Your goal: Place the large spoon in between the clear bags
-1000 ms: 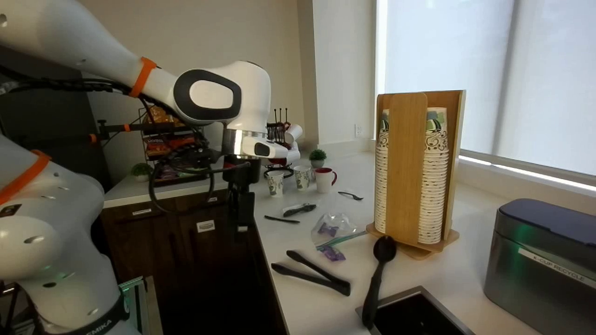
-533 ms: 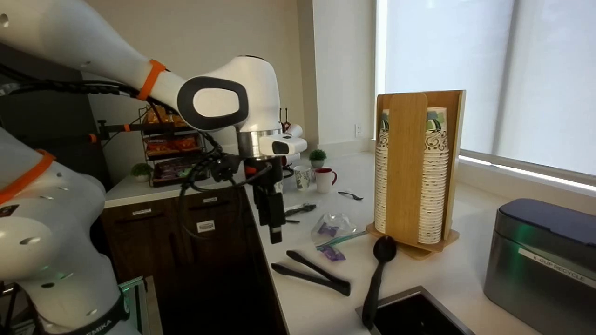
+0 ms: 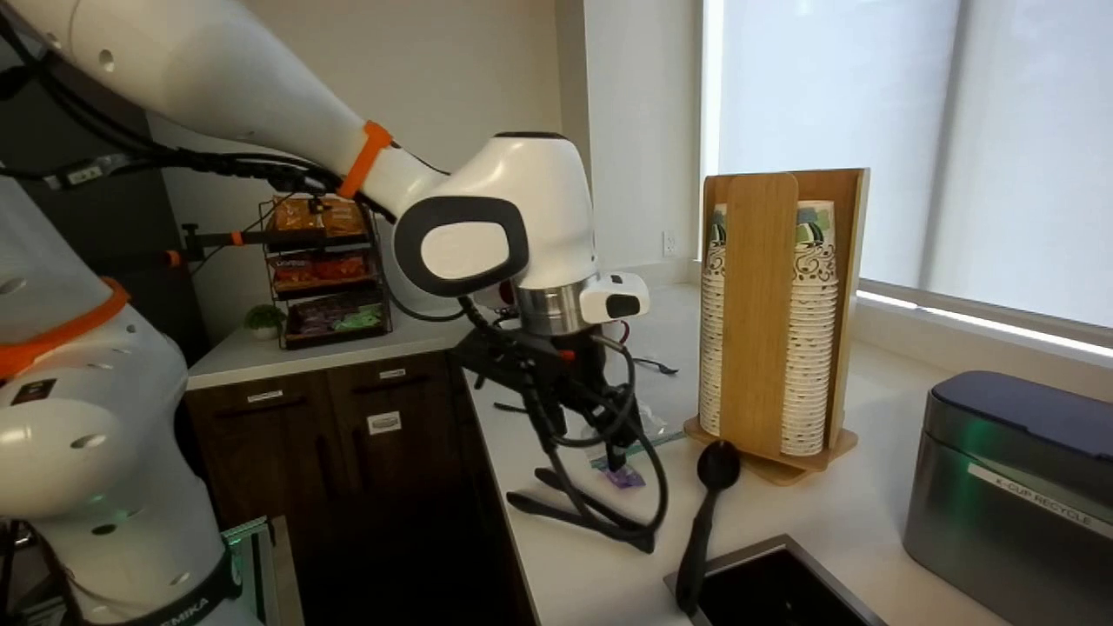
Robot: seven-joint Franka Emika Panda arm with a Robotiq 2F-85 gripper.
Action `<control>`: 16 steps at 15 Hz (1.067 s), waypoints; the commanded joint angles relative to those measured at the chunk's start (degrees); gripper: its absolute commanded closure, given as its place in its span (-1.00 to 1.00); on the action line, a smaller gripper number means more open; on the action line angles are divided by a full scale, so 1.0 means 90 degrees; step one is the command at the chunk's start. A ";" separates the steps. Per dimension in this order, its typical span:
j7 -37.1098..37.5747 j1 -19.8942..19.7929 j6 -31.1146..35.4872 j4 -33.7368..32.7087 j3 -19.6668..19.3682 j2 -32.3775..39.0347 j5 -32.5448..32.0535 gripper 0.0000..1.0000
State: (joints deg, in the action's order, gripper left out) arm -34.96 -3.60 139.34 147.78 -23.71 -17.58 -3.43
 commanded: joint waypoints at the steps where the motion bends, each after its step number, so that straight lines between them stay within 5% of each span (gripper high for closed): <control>1: -0.1727 0.0803 -0.0230 -0.0759 -0.0789 0.1079 0.0806 -1.00; 3: -0.2599 0.0864 -0.0428 -0.1195 -0.0931 0.1715 0.1067 -1.00; 4: -0.2776 0.0292 -0.0392 -0.1411 -0.0390 0.2091 0.1200 -1.00; 6: -0.1635 -0.0127 0.0509 -0.1680 0.0013 0.2621 0.0651 -1.00; 7: -0.2072 -0.0276 0.0051 -0.1259 0.0170 0.1940 0.0812 -1.00; 12: -0.1670 -0.0546 0.0448 -0.1681 0.0458 0.2609 0.0667 -1.00; 16: -0.3006 -0.1117 0.0422 -0.1947 0.0998 0.2924 0.1870 -1.00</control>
State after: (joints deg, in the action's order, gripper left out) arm -53.33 -9.41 143.42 132.00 -18.51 6.55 6.53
